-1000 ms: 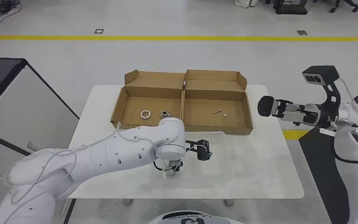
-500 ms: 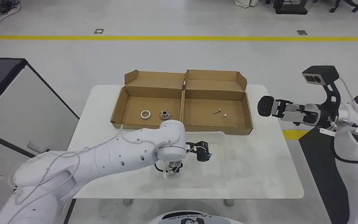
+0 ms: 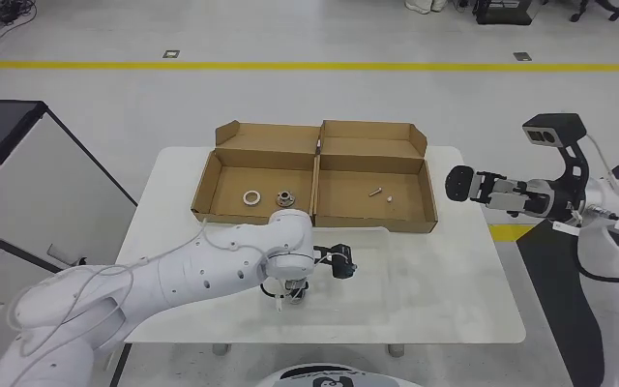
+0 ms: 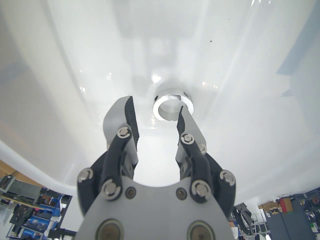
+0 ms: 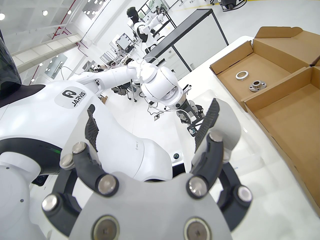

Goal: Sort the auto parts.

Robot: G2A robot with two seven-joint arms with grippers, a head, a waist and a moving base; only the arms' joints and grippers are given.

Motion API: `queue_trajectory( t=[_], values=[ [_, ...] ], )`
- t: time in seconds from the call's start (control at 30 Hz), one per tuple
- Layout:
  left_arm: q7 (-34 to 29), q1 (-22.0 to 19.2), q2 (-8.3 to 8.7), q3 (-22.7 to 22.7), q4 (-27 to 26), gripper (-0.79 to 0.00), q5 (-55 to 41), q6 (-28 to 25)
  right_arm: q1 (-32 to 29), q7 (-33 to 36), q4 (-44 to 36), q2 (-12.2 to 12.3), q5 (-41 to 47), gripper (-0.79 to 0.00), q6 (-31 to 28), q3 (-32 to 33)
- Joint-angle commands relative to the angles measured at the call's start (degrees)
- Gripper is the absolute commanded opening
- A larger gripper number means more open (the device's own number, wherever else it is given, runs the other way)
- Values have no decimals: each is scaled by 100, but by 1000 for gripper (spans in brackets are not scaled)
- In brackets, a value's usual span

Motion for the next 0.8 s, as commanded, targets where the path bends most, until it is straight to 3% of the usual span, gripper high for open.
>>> queue_trajectory(
  t=[0.0, 0.27, 0.77],
  values=[
    [0, 21, 17, 0, 12, -388, 21, 0, 0, 0, 0, 0, 0, 0, 0, 0],
    [0, 136, 6, 0, 46, -397, 130, 0, 0, 0, 0, 0, 0, 0, 0, 0],
    [0, 163, -234, 0, 140, -403, 123, 0, 0, 0, 0, 0, 0, 0, 0, 0]
  ],
)
